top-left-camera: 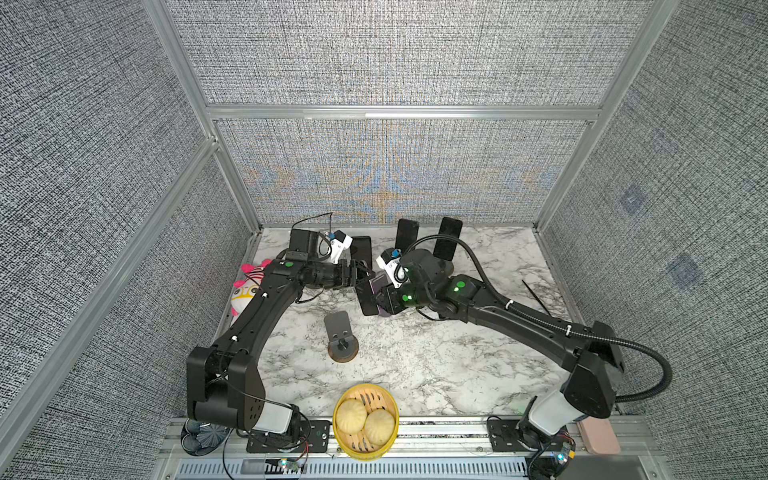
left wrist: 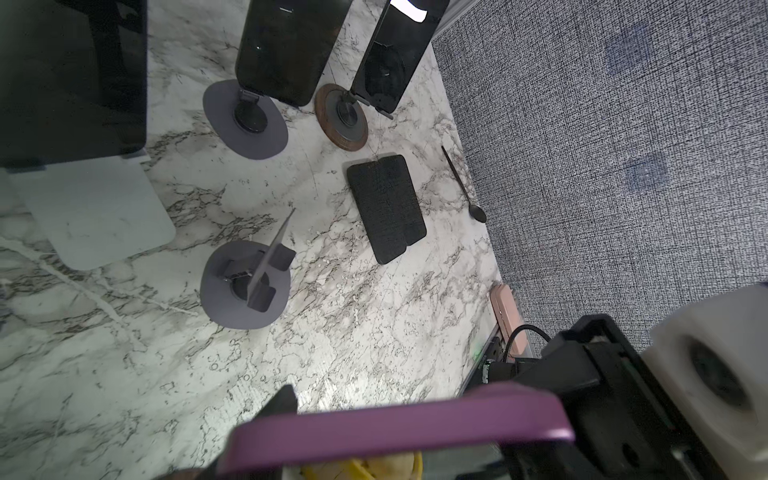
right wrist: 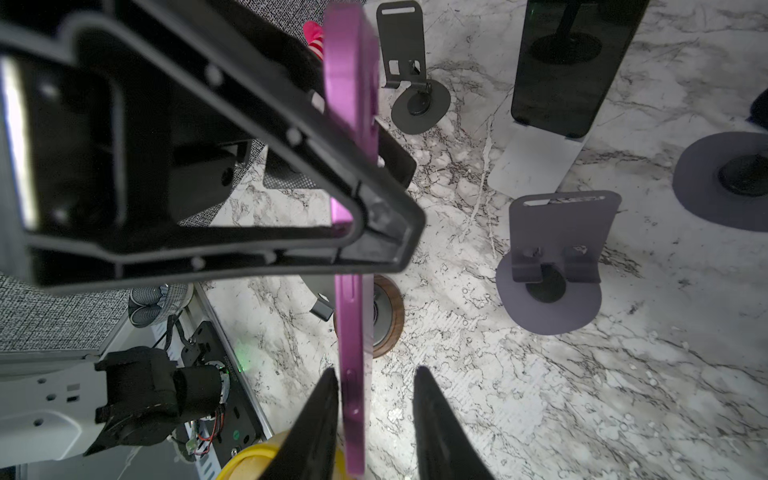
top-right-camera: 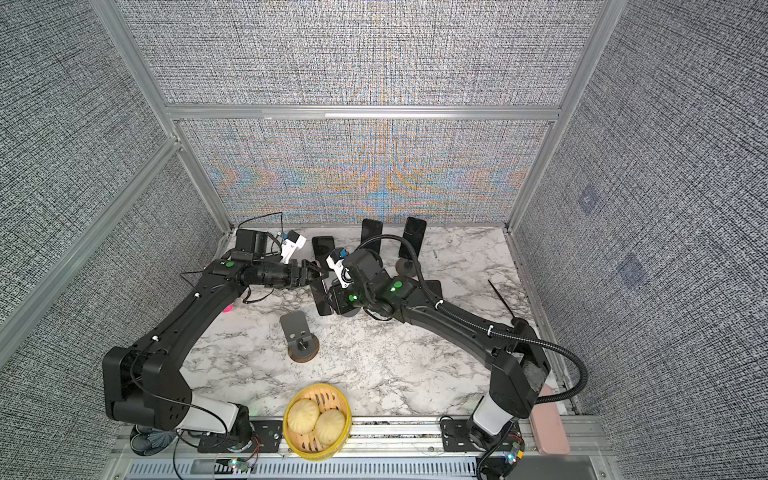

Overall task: Remove the phone from the phone stand
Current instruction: 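Carry the pink-edged phone toward the right gripper while the right gripper closes on it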

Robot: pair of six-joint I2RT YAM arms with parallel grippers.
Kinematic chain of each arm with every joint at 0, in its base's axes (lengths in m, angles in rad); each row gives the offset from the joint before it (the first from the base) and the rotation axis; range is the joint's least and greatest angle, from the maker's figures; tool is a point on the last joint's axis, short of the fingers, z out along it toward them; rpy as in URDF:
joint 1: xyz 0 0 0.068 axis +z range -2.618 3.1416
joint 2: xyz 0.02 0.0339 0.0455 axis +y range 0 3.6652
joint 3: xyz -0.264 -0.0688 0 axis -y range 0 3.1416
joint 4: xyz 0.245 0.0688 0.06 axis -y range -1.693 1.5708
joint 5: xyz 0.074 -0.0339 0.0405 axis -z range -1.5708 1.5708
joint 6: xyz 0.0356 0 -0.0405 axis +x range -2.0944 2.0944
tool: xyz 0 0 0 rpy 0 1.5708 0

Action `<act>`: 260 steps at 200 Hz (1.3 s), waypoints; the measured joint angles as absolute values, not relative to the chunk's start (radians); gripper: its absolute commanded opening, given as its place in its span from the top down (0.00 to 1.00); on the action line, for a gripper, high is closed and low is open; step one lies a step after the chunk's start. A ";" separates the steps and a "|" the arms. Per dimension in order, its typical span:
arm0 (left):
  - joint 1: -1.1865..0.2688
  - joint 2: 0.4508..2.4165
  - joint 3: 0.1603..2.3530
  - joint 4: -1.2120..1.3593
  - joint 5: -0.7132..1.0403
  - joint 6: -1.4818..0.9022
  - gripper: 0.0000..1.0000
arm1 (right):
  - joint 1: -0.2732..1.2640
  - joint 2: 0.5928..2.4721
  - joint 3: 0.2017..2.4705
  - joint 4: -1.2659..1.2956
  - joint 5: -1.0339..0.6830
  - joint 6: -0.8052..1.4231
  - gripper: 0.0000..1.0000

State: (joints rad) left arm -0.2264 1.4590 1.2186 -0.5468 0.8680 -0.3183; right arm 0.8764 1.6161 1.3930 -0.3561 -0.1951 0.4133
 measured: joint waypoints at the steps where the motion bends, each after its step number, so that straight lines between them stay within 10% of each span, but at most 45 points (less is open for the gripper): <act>1: -0.226 1.459 1.219 -0.547 0.868 -0.318 1.00 | 0.876 1.617 1.393 -0.356 -0.196 0.414 0.75; 85: -0.226 1.459 1.211 -0.530 0.841 -0.321 0.99 | 0.877 1.629 1.380 -0.310 -0.201 0.446 0.95; 171: -0.226 1.459 1.200 -0.516 0.834 -0.323 0.02 | 0.876 1.633 1.353 -0.268 -0.198 0.453 1.00; 260: -0.222 1.444 1.202 -0.512 0.837 -0.329 0.02 | 0.823 1.545 1.250 -0.269 -0.186 0.460 1.00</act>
